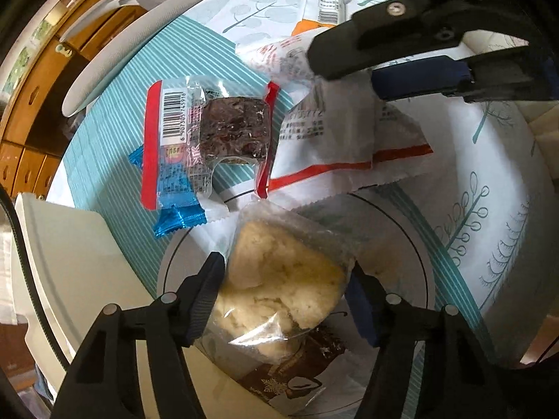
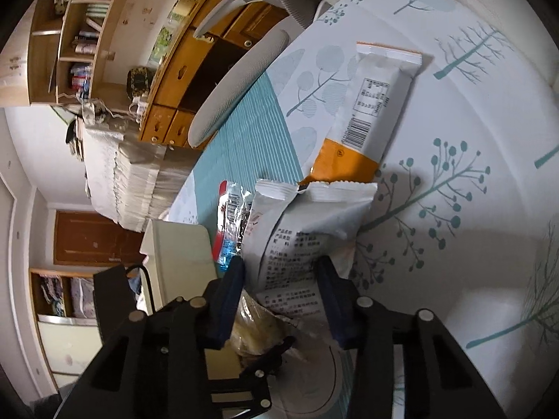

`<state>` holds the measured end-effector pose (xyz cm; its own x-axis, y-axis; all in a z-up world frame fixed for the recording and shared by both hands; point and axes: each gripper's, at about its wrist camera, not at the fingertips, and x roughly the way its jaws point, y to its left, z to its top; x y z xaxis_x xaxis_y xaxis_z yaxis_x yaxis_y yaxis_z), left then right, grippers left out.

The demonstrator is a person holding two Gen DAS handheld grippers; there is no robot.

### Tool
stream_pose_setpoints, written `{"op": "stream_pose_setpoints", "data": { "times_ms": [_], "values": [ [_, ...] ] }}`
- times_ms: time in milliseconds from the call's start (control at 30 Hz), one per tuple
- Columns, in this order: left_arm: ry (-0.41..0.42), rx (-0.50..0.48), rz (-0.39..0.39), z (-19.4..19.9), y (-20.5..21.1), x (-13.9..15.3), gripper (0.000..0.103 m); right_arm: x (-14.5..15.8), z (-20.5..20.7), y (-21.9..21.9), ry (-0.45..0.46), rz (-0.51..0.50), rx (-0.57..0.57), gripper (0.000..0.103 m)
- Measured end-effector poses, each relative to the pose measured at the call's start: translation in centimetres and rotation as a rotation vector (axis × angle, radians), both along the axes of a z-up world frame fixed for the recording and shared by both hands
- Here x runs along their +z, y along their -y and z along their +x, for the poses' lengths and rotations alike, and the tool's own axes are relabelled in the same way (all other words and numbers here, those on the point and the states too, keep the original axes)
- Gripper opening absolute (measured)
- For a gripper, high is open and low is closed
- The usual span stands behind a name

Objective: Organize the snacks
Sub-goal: 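Grasp the clear crumbly snack bag with left gripper while right grasps white printed bag, then lift both bags and carry them over the white tray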

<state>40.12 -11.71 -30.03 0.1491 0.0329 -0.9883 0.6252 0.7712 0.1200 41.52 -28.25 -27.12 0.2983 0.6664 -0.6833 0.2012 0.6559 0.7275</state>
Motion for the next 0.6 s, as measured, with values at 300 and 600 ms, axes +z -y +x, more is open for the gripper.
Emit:
{"op": "stream_pose_setpoints", "data": {
  "times_ms": [300,600],
  "values": [
    [-0.001,0.063,0.035,-1.0,0.6,0.6,0.063,-0.1,-1.3,1.1,-0.056,0.042,-0.067,0.038],
    [-0.028,0.116,0.021,-1.9,0.7,3.3,0.063,1.8,-3.5,2.9,-0.05,0.068,-0.12,0.038]
  ]
}}
